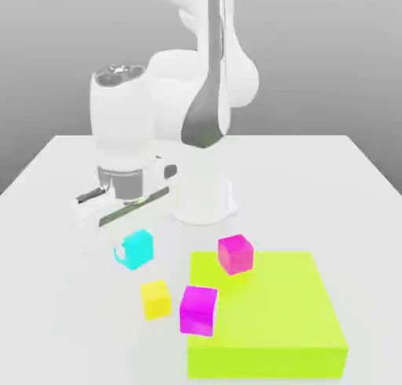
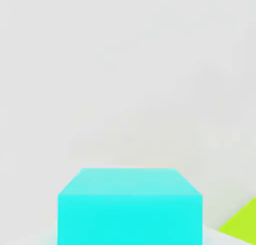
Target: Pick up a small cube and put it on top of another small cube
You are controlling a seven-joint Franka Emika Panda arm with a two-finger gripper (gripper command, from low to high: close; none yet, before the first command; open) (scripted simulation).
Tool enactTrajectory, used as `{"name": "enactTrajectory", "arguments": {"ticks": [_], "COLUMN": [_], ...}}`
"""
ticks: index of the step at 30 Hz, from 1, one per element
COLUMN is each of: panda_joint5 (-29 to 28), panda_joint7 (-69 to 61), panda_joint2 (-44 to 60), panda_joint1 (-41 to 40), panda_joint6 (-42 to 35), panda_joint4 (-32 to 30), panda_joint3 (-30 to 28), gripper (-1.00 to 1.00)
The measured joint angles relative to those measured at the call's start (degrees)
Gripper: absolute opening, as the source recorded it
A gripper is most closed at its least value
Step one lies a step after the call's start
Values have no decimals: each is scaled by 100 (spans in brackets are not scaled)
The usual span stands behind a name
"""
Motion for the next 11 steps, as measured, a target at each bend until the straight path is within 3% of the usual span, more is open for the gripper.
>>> {"name": "enactTrajectory", "arguments": {"ticks": [4,7,8,11], "panda_joint5": [105,-358,-626,-626], "panda_joint7": [-40,285,478,478], "panda_joint2": [624,1208,1380,1380], "panda_joint1": [82,100,186,184], "panda_joint6": [551,1109,1279,1279], "panda_joint4": [39,67,74,74], "panda_joint3": [53,-96,-259,-259], "gripper": [-100,-100,100,100]}}
